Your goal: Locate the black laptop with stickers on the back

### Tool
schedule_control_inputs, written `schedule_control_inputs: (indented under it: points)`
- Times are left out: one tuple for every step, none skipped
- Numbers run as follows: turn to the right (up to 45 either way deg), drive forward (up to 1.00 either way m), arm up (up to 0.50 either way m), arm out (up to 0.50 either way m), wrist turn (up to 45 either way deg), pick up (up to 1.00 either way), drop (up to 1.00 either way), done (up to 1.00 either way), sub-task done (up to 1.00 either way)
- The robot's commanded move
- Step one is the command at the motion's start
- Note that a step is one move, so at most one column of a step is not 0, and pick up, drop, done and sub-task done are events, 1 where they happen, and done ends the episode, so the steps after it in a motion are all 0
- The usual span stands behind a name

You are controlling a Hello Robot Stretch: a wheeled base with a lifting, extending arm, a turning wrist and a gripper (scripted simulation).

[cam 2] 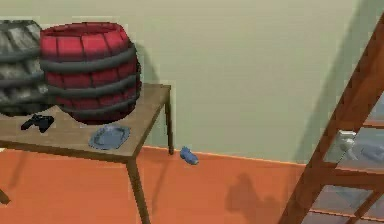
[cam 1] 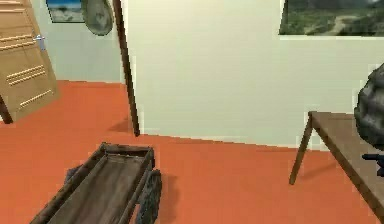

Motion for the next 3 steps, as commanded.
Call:
schedule_control_inputs:
  points:
    - [0.0,1.0,0.0,0.0,0.0,0.0,0.0,0.0,0.0]
    - [9.0,0.0,0.0,0.0,0.0,0.0,0.0,0.0,0.0]
    - [0.0,0.35,0.0,0.0,0.0,0.0,0.0,0.0,0.0]
